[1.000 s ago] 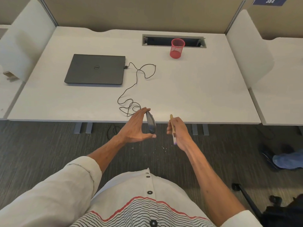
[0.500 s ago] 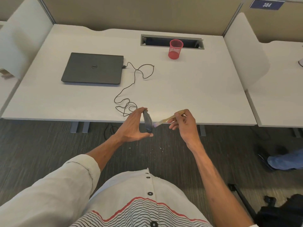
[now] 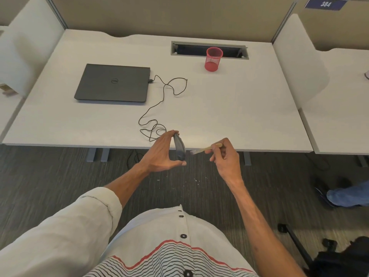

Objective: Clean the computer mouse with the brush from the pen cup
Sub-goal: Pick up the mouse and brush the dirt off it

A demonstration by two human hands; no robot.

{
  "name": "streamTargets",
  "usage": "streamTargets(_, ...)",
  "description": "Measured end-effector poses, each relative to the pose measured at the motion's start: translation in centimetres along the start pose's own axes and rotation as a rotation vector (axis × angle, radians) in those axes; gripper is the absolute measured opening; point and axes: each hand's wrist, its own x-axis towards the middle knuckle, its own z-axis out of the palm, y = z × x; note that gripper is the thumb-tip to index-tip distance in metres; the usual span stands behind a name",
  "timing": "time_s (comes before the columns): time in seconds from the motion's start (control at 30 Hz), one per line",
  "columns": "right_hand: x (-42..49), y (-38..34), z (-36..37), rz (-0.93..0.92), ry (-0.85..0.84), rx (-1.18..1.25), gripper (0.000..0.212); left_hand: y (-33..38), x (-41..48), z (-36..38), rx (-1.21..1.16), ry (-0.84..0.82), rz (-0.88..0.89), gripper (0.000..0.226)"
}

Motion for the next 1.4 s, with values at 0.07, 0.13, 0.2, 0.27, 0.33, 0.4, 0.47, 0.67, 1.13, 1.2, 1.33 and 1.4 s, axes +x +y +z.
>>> streamTargets(0.07, -0.1, 0.1, -0.4, 0.007, -0.001, 0.063, 0.012, 0.0, 0.0, 0.0, 0.004, 0.000, -0.002, 0.124)
streamTargets(0.13, -0.3, -0.1, -0.5, 0.006, -0.036, 0.180, 0.016, 0.0, 0.1, 0.0, 0.000, -0.003, -0.004, 0.123)
streamTargets(0.2, -0.5, -0.3, -0.3, -0.004, -0.080, 0.264, 0.018, 0.1, 0.0, 0.1, -0.005, 0.000, -0.001, 0.121)
streamTargets(0.27, -0.7, -0.4, 0.2, -0.003, -0.103, 0.257, 0.018, 0.2, 0.0, 0.2, -0.009, 0.007, 0.002, 0.119)
streamTargets(0.33, -0.7, -0.1, 0.8, 0.017, -0.079, 0.181, 0.015, 0.2, 0.0, 0.2, -0.009, 0.011, 0.005, 0.118)
streamTargets(0.4, -0.7, 0.2, 1.0, 0.039, -0.018, 0.094, 0.012, 0.3, 0.0, 0.2, -0.010, 0.012, 0.004, 0.119)
streamTargets(0.47, -0.7, 0.5, 0.9, 0.054, 0.034, 0.052, 0.010, 0.3, 0.1, 0.1, -0.015, 0.010, 0.005, 0.120)
streamTargets(0.67, -0.5, 1.0, -0.7, 0.120, 0.024, 0.388, 0.015, 0.4, -0.1, 0.4, -0.004, -0.006, 0.007, 0.121)
streamTargets(1.13, -0.6, 0.4, 0.0, 0.088, 0.116, 0.078, 0.010, 0.6, -0.5, 0.3, 0.046, -0.024, 0.026, 0.124)
streamTargets(1.2, -0.1, -0.8, 0.0, -0.005, 0.082, 0.105, 0.009, 0.5, -0.7, 0.5, 0.062, -0.027, 0.033, 0.125)
streamTargets(1.33, 0.6, -3.0, 0.7, -0.248, 0.024, -0.034, 0.011, 0.6, -0.8, 0.9, 0.119, -0.037, 0.048, 0.128)
streamTargets(1.4, 0.8, -3.8, 1.1, -0.371, -0.010, -0.183, 0.015, 0.6, -0.9, 1.0, 0.131, -0.045, 0.049, 0.128)
